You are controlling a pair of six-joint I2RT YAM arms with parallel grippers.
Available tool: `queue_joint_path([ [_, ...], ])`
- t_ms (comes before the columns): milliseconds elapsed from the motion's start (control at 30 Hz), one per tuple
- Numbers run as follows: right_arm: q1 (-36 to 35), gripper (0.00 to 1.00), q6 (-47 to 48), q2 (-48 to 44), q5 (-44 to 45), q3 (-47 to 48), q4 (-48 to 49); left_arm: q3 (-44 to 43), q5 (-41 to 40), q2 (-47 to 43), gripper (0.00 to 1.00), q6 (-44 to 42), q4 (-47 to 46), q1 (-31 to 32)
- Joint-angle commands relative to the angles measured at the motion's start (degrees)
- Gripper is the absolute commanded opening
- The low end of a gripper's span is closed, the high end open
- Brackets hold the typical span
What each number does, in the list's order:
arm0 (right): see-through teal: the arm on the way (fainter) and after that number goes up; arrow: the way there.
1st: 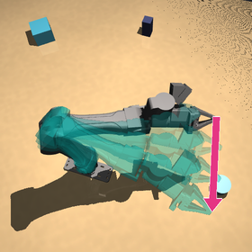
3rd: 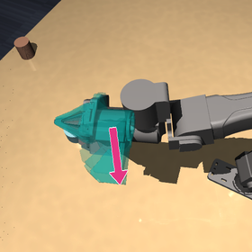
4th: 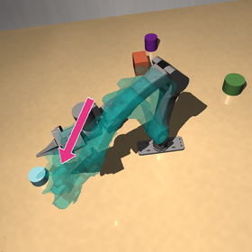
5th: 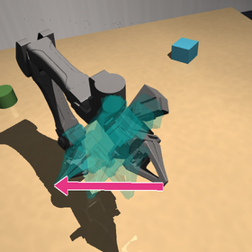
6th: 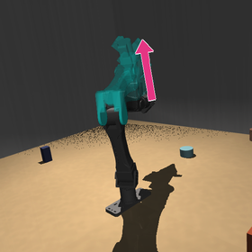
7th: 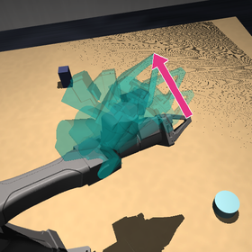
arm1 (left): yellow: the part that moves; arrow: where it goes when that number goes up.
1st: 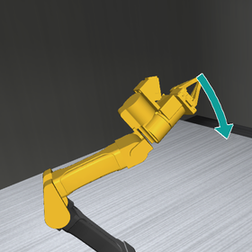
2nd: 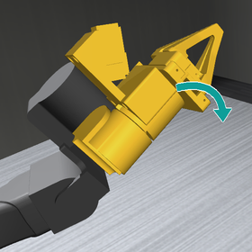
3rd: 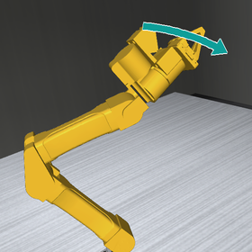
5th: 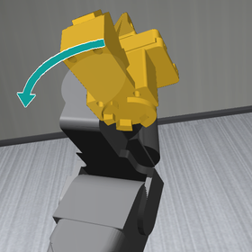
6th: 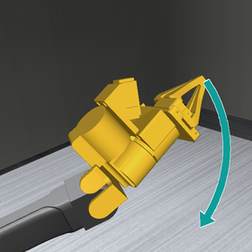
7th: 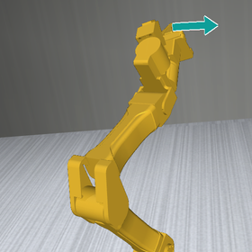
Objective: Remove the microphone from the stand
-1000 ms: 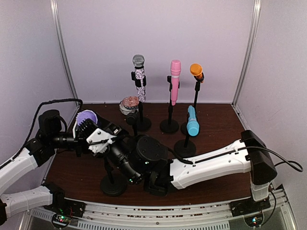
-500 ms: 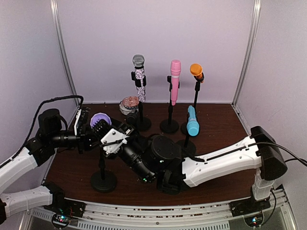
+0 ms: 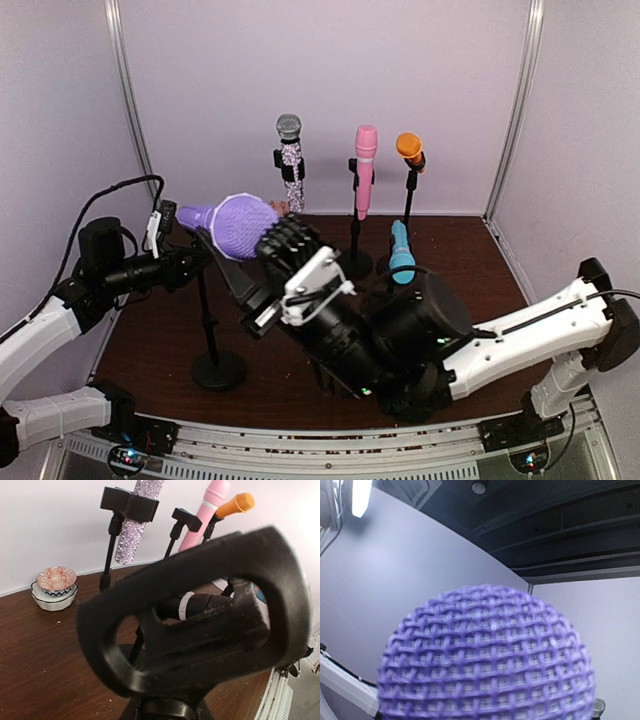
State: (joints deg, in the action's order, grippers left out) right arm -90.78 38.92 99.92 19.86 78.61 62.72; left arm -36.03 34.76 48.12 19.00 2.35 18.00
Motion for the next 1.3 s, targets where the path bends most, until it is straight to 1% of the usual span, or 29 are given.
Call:
queue_joint_path([
  [0, -2.10, 0.00, 2.84, -5.33, 0.75, 1.24, 5.33, -3.17, -4.22, -0.38, 0.00, 0.57, -2.25, -0.45],
  [67, -1.85, 0.00, 4.63, -6.58, 6.69, 0.68, 4.46, -4.39, -1.78, -0.43, 0.00, -0.61, -1.98, -0.42],
  [200, 0.93, 0.00, 6.48, -10.88, 22.82, -0.87, 1.60, -6.87, 4.75, -0.63, 0.00, -4.36, -1.24, -0.46],
  [300, 4.10, 0.00, 7.13, -16.95, 33.22, -5.75, 3.15, -8.45, 7.58, -1.19, 0.00, -7.35, 0.68, -0.42],
  [400, 8.16, 0.00, 6.11, -23.61, 39.22, -11.27, 1.54, -9.42, 10.24, -1.51, 0.00, -9.96, 2.97, -0.42],
  [500, 12.76, 0.00, 1.14, -30.30, 43.06, -16.50, -1.44, -10.05, 11.50, -1.50, 0.00, -10.80, 4.47, -0.42],
  [567, 16.31, 0.00, -5.23, -34.39, 46.00, -18.68, -9.68, -10.55, 12.02, -1.65, 0.00, -11.51, 5.15, -0.47],
  [600, 18.57, 0.00, -9.91, -36.40, 46.76, -19.48, -14.51, -10.88, 12.12, -1.67, 0.00, -11.96, 5.50, -0.43],
  [667, 24.21, 0.00, -23.10, -39.97, 47.12, -19.64, -31.84, -11.72, 12.53, -1.44, 0.00, -13.02, 6.50, -0.42],
  [733, 31.51, 0.00, -40.82, -42.16, 44.28, -18.18, -52.29, -12.79, 12.98, -0.83, 0.00, -13.99, 7.57, -0.43],
  [767, 35.77, 0.00, -49.99, -42.84, 41.06, -17.82, -60.17, -13.31, 13.20, -0.63, 0.00, -14.28, 7.96, -0.42],
  [800, 39.84, 0.00, -57.86, -43.29, 36.92, -17.74, -67.12, -13.76, 13.30, -0.38, 0.00, -14.48, 8.16, -0.43],
  [867, 48.14, 0.00, -67.89, -43.23, 28.16, -18.44, -75.61, -14.44, 13.37, 0.05, 0.00, -14.67, 8.35, -0.49],
  [933, 54.94, 0.00, -73.20, -41.54, 19.87, -19.49, -79.99, -14.68, 13.65, 0.15, 0.00, -14.64, 8.37, -0.48],
  [1000, 61.34, 0.00, -76.77, -39.20, 10.00, -20.00, -82.91, -14.68, 13.99, 0.15, 0.00, -14.60, 8.37, -0.47],
  [1033, 63.49, 0.00, -77.41, -37.72, 6.48, -20.27, -83.20, -14.60, 14.09, 0.16, 0.00, -14.56, 8.37, -0.43],
  [1133, 69.20, 0.00, -78.60, -32.06, -5.20, -20.16, -83.92, -14.66, 14.25, 0.18, 0.00, -14.60, 8.46, -0.45],
  [1267, 73.82, 0.00, -78.46, -23.21, -14.59, -16.70, -86.69, -15.09, 15.22, 0.32, 0.00, -14.49, 8.84, -0.47],
])
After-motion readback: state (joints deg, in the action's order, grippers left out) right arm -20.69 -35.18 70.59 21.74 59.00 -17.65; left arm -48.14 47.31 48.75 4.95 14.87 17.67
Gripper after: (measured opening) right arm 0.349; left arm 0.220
